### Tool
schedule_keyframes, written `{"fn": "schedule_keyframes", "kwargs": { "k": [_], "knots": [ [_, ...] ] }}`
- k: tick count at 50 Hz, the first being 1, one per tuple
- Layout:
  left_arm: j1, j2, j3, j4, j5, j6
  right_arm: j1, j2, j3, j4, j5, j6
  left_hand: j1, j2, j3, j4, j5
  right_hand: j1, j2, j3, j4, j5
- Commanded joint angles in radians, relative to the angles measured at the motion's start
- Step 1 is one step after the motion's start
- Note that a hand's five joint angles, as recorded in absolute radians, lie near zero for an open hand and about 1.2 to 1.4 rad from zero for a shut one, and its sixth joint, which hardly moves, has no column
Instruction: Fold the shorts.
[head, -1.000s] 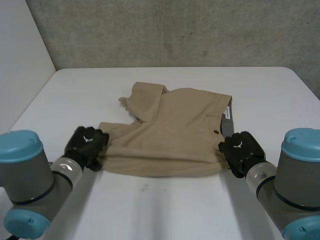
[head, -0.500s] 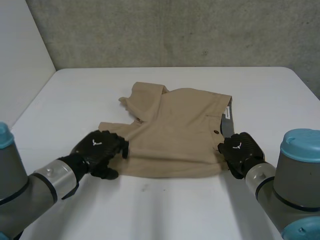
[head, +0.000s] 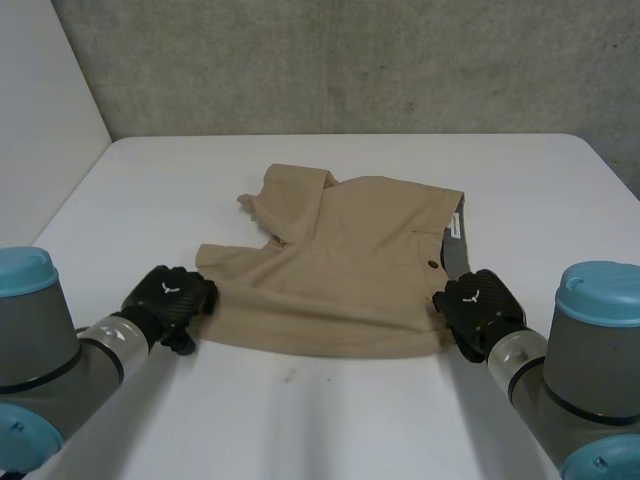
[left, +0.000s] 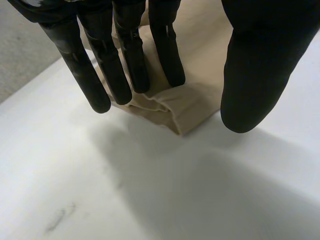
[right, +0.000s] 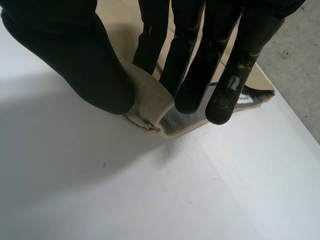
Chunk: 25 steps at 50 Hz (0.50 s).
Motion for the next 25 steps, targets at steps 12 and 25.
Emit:
{"fn": "schedule_keyframes", "kwargs": {
  "k": [12, 25],
  "knots": [
    [-0.015, -0.037, 0.004, 0.059, -0.009, -0.007, 0.000, 0.016, 0.000, 0.000, 0.003, -0.002, 0.084, 0.089, 0.086, 0.093, 0.092, 0.429, 0.215, 0.211, 0.203, 0.244],
    [-0.019, -0.082, 0.037, 0.074, -0.015, -0.004, 0.000, 0.027, 0.000, 0.000, 0.003, -0.007, 0.131, 0.136, 0.133, 0.140, 0.139, 0.429, 0.215, 0.211, 0.203, 0.244]
  ]
}}
